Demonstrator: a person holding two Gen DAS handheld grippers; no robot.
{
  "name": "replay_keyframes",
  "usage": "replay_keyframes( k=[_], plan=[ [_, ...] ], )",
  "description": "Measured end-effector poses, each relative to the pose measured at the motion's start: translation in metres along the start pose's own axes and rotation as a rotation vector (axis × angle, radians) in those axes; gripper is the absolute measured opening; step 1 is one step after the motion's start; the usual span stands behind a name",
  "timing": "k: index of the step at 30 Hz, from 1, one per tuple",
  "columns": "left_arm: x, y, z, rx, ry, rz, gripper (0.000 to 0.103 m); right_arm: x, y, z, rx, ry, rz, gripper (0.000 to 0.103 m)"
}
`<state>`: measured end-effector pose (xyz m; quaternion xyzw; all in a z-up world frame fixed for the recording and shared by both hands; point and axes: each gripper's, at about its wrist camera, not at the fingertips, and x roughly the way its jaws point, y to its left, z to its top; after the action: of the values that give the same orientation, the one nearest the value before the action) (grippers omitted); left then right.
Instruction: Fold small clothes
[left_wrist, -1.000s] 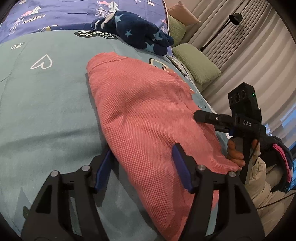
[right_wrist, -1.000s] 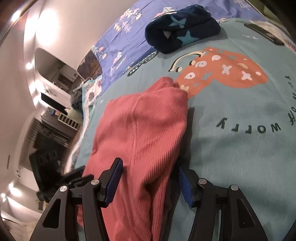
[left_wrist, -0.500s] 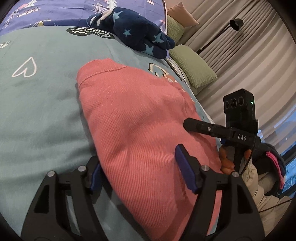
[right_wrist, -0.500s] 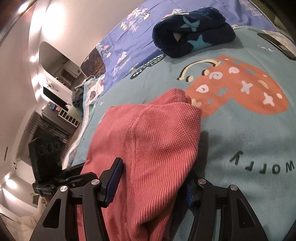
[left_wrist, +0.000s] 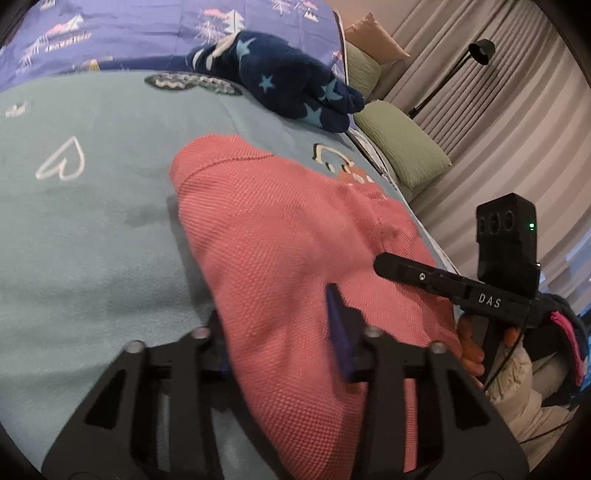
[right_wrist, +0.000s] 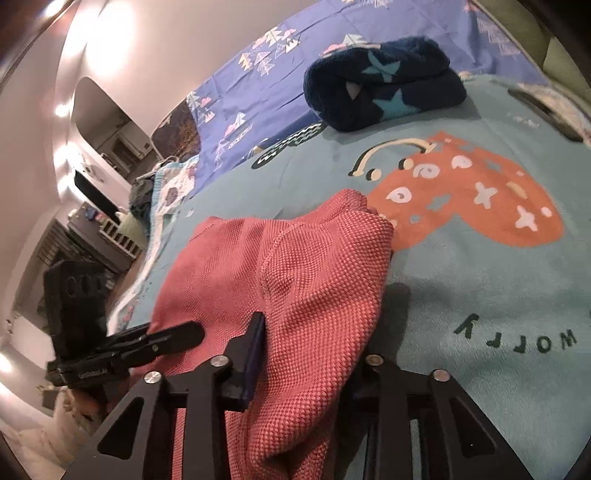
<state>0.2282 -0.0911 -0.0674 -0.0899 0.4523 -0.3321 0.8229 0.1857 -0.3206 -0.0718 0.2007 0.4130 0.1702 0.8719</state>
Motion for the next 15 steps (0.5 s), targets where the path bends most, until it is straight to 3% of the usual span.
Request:
replay_keyframes(
  k=[6, 15],
  plan=[
    [-0.021, -0.032, 0.000, 0.103, -0.078, 0.083, 0.027, -0.032, 0.036, -0.006, -0.105, -0.098, -0.106, 0.023],
    [-0.064, -0.074, 0.001, 0.176, -0.169, 0.088, 0.026, -0.093, 0.067, -0.018, -0.127, -0.231, -0.119, 0.022]
  ],
)
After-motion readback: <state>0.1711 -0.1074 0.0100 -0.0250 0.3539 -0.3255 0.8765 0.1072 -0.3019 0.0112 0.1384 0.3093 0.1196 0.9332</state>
